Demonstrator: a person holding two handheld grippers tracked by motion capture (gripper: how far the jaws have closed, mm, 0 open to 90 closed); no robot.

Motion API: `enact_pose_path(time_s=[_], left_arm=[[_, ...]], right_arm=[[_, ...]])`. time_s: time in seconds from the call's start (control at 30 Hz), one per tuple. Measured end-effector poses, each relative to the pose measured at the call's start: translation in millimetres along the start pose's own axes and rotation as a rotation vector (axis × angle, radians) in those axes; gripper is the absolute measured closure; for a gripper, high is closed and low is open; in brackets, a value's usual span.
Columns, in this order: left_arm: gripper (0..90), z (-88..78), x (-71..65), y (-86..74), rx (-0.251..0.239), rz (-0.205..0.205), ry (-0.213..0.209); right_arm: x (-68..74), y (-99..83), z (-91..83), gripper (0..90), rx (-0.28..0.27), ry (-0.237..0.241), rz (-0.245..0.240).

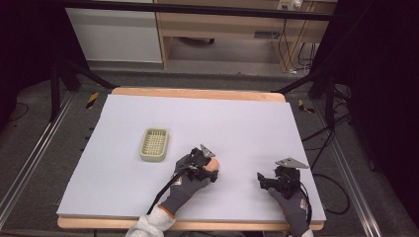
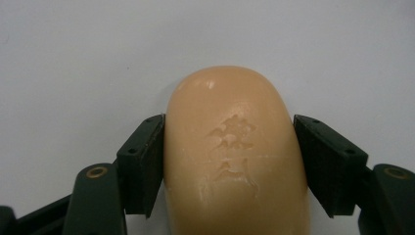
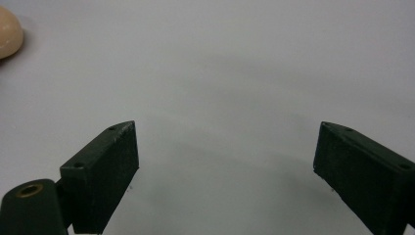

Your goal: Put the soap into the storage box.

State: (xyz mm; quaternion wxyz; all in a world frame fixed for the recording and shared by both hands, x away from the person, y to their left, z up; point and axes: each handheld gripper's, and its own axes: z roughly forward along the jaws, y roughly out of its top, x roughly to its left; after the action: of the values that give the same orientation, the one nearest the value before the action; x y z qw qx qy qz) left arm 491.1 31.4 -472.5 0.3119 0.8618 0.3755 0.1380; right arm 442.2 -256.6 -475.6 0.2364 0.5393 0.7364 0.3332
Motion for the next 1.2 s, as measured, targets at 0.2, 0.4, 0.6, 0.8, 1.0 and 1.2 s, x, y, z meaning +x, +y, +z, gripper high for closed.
enact_pose_path(time_s=[0.2,0.4,0.6,0.8,1.0,1.2], left_arm=[[31.2,-8.1,2.5,2.3,-0.008,-0.005,-0.012],[31.3,-26.8,5.1,6.6,-0.027,0.011,-0.019],[31.4,-44.0,10.7,6.8,-0.045,0.014,-0.018],[31.5,-56.3,18.4,1.6,-0.05,0.011,-0.012],[31.6,-66.4,26.9,-5.8,-0.059,0.006,-0.009],[31.6,-74.5,35.4,-15.3,-0.073,-0.01,-0.009]], right_arm=[[-0.2,0.1,-0.3,9.9,0.0,0.003,0.002],[-0.6,-0.1,-0.6,9.9,-0.002,-0.002,0.007],[-0.8,0.0,-1.0,9.9,-0.001,-0.003,0.013],[-0.7,0.0,-1.1,9.9,-0.004,-0.008,0.019],[-1.5,-0.1,-1.3,9.9,-0.004,-0.005,0.017],[-1.7,-0.1,-1.7,9.9,-0.003,-0.009,0.019]])
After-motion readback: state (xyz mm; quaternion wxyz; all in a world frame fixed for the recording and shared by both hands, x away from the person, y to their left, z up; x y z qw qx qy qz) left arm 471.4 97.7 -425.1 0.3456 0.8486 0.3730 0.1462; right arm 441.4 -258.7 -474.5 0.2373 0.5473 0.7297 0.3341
